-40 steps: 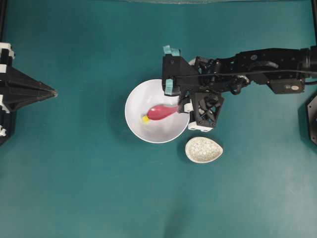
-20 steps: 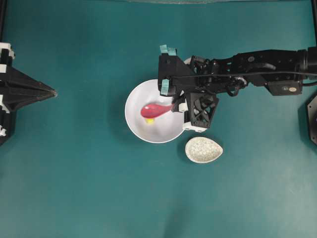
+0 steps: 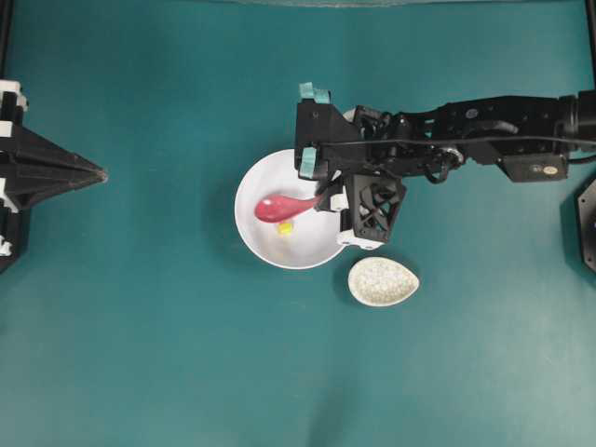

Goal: Scoop the yellow hexagonal prism block from the bowl with a spoon using the right arm.

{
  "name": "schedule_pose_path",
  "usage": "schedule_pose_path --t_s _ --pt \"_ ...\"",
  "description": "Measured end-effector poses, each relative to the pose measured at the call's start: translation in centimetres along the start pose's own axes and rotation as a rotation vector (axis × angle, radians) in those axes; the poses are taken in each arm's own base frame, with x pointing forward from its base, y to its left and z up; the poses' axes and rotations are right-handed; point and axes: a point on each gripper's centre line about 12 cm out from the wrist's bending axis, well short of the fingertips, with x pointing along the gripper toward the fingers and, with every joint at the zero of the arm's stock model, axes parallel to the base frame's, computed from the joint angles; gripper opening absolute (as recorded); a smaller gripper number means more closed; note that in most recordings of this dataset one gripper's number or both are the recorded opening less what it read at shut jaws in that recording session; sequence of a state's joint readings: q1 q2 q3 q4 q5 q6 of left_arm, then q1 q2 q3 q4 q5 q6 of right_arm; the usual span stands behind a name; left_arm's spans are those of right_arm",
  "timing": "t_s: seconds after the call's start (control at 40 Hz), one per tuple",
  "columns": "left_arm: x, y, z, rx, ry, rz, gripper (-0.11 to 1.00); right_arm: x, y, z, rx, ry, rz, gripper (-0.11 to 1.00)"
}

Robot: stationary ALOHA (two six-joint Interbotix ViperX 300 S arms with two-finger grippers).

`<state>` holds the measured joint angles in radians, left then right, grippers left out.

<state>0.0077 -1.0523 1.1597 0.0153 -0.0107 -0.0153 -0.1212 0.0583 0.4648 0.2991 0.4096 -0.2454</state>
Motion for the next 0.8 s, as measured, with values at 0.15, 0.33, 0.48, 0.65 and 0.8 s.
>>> schedule_pose_path --t_s 0.15,0.33,0.48,0.65,0.8 --pt "0.0 0.0 -0.1 0.0 0.006 0.0 0.0 -0.2 0.0 0.5 0.006 -0.014 0.0 0.24" --pt "0.0 0.0 -0.2 0.0 0.012 -0.001 0.0 -1.1 0.2 1.0 0.012 -0.038 0.001 0.24" --pt "0.0 0.0 -0.2 0.002 0.012 0.0 0.0 -2.4 0.3 1.6 0.013 -0.073 0.004 0.24" --pt "0.0 0.0 -0.1 0.002 0.012 0.0 0.0 -3.3 0.6 1.6 0.04 -0.058 0.014 0.24" --pt "0.0 0.0 -0.1 0.002 0.012 0.0 0.0 -3.7 0.8 0.9 0.087 0.005 0.031 0.24"
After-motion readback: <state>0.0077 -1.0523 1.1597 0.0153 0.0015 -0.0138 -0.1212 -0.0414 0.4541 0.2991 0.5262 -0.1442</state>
